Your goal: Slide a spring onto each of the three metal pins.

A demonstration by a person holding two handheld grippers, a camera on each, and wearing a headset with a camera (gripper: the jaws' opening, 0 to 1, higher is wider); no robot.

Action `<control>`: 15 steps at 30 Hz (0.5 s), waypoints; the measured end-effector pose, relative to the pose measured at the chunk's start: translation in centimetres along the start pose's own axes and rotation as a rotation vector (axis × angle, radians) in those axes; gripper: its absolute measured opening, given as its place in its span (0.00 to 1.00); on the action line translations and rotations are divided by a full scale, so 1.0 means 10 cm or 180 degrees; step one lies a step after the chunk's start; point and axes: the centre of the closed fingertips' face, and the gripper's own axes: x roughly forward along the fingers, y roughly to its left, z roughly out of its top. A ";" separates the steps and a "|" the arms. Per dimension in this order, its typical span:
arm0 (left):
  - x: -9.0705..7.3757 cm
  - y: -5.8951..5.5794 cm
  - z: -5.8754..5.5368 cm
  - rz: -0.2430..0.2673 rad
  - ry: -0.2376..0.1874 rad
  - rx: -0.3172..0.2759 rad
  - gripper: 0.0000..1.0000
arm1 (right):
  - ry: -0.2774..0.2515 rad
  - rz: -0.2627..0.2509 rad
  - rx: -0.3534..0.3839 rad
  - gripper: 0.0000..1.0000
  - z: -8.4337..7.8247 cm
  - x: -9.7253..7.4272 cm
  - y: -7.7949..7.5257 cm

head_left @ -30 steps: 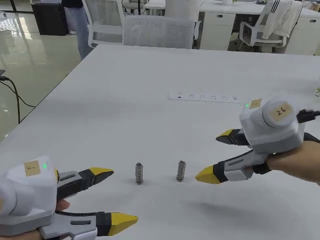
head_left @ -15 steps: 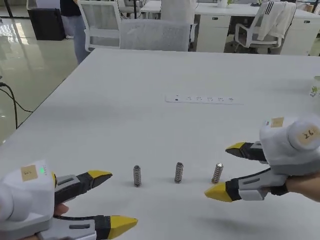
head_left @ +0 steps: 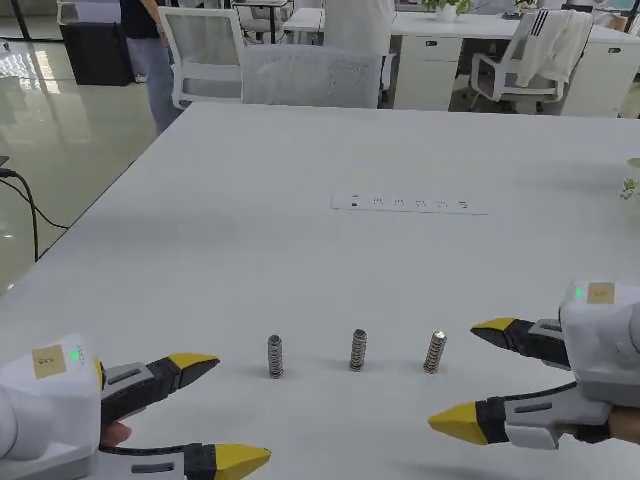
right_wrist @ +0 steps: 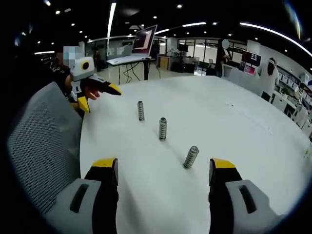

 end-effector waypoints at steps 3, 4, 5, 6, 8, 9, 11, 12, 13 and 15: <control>0.00 -0.01 -0.01 0.0004 -0.0007 -0.0012 0.63 | -0.0060 -0.0013 0.0069 0.76 -0.02 -0.03 0.01; 0.00 -0.01 -0.01 0.0004 -0.0008 -0.0016 0.63 | -0.0065 -0.0014 0.0073 0.76 -0.03 -0.04 0.02; 0.00 -0.02 -0.01 0.0005 -0.0011 -0.0022 0.63 | -0.0083 -0.0018 0.0080 0.77 -0.03 -0.05 0.04; 0.00 -0.02 -0.01 0.0010 -0.0016 -0.0025 0.63 | -0.0102 -0.0019 0.0105 0.77 -0.03 -0.05 0.04; 0.00 -0.02 -0.01 0.0023 -0.0034 -0.0045 0.63 | -0.0133 -0.0036 0.0153 0.77 -0.04 -0.06 0.04; 0.00 -0.02 -0.01 0.0030 -0.0046 -0.0061 0.63 | -0.0137 -0.0038 0.0175 0.77 -0.04 -0.06 0.04; 0.00 -0.02 -0.01 0.0038 -0.0064 -0.0075 0.63 | -0.0124 -0.0042 0.0177 0.77 -0.05 -0.06 0.05; 0.00 -0.02 -0.01 0.0041 -0.0069 -0.0079 0.63 | -0.0122 -0.0041 0.0179 0.77 -0.05 -0.06 0.05; 0.00 -0.02 -0.01 0.0044 -0.0071 -0.0083 0.63 | -0.0130 -0.0040 0.0184 0.78 -0.05 -0.06 0.05; 0.00 -0.02 -0.01 0.0057 -0.0079 -0.0095 0.63 | -0.0151 -0.0038 0.0195 0.78 -0.04 -0.05 0.05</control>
